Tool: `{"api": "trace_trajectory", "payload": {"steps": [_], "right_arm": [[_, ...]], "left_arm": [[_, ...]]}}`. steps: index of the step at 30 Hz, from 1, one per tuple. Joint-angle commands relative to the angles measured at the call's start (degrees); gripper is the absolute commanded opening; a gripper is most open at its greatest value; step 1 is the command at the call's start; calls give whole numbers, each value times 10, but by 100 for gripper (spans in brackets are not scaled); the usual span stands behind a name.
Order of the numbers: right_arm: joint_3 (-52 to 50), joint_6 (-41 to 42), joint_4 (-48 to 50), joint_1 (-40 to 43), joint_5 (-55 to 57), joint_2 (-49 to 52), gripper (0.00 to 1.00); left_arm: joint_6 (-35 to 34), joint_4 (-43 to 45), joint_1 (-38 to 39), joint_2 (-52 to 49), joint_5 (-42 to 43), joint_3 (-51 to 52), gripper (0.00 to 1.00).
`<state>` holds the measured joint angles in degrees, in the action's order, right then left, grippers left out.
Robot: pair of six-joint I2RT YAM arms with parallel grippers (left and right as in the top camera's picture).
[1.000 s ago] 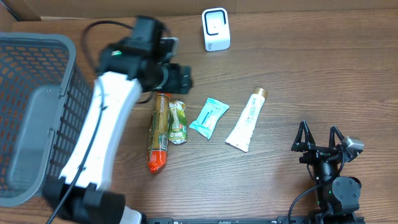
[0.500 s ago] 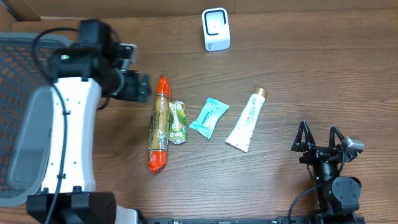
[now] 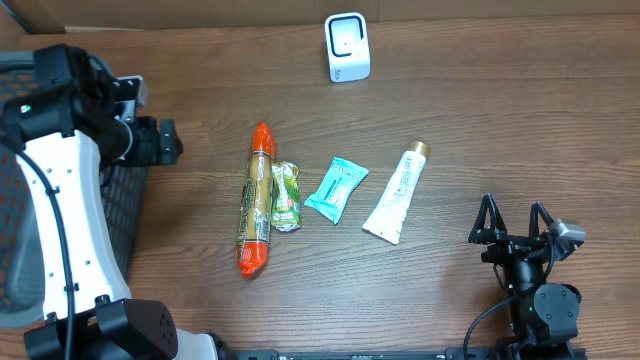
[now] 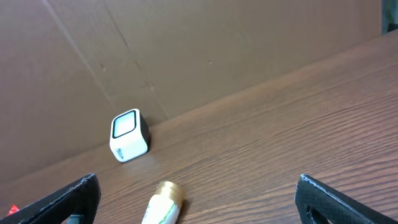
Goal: Scan the item barcode
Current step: 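Retract the left gripper to the basket edge and hold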
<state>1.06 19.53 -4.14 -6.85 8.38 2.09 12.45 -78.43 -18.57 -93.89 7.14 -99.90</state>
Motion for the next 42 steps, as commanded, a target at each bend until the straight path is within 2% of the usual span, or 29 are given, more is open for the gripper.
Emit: {"api": "trace_trajectory", "payload": {"steps": [1, 10, 17, 21, 28, 35, 42], "right_arm": [[-6, 3, 2, -3, 6, -2, 100], [-6, 3, 2, -3, 6, -2, 100], [-6, 3, 2, -3, 6, -2, 100], [-6, 3, 2, -3, 6, -2, 100], [-6, 3, 2, -3, 6, -2, 100], [-6, 3, 2, -3, 6, -2, 100], [-6, 3, 2, -3, 6, -2, 100]], "left_arm": [[22, 7, -25, -2, -1, 2, 90], [26, 11, -35, -2, 1, 2, 89], [26, -10, -30, 7, 95, -5, 86], [24, -4, -15, 38, 137, -5, 100], [-44, 8, 18, 114, 137, -5, 100], [-55, 15, 25, 204, 127, -5, 100], [-86, 20, 25, 251, 50, -5, 100]]}}
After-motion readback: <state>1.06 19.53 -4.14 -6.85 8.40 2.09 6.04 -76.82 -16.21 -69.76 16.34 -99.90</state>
